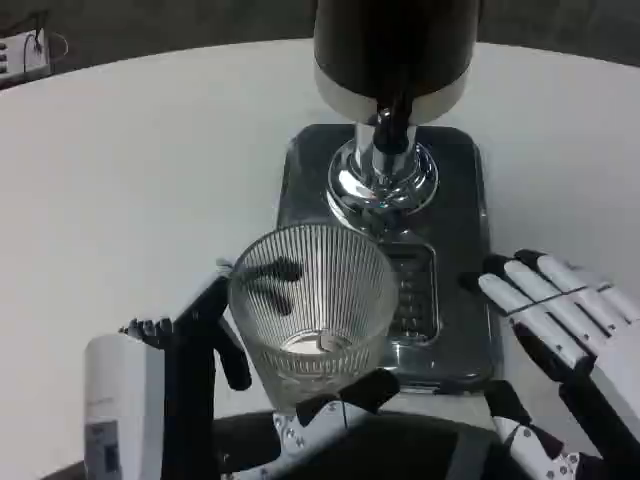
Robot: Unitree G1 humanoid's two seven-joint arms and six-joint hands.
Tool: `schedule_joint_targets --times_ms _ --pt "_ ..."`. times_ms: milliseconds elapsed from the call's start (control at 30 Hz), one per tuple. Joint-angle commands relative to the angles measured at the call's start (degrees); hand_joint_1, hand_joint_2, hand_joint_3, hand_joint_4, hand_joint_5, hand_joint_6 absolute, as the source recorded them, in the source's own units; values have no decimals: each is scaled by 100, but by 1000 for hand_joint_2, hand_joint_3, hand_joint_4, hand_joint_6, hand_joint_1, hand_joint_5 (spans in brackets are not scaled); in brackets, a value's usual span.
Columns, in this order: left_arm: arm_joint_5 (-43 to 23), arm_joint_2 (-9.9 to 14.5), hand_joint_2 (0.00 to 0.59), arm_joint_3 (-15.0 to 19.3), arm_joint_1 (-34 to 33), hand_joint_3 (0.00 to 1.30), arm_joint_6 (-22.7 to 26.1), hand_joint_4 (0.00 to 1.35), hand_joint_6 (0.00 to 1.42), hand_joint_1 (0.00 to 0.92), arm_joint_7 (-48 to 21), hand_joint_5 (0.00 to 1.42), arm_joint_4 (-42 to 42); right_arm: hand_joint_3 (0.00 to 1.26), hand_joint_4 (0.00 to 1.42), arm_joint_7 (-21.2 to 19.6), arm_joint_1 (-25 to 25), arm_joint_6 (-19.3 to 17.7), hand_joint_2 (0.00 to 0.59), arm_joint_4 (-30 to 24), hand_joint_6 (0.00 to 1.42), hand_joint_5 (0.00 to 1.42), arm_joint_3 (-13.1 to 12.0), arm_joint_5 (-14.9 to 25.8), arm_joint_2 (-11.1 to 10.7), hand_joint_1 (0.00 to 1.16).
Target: Grasp the cup under the faucet to collect the drink, then remove the cup.
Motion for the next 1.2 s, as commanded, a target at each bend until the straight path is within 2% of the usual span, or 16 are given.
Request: schedule_joint_targets --times_ms 33,633,867,1200 --pt "-27 -53 0 -19 8 1036 -154 1129 1401 772 7 1175 -134 135 95 -91 72 -24 560 -52 161 86 -24 93 -17 134" --pt "40 -60 0 42 -101 1036 -125 1129 1401 779 62 1175 10 136 96 -71 80 -13 560 -48 161 86 -35 129 -26 134" --pt "4 -38 0 350 -589 1022 -39 1129 1401 780 201 1175 545 136 96 -29 112 22 560 -100 161 86 -39 93 -27 134" --pt "52 53 0 704 -1416 1021 117 1129 1401 777 446 1175 1530 136 96 -43 222 83 560 -158 161 86 -222 146 -44 135"
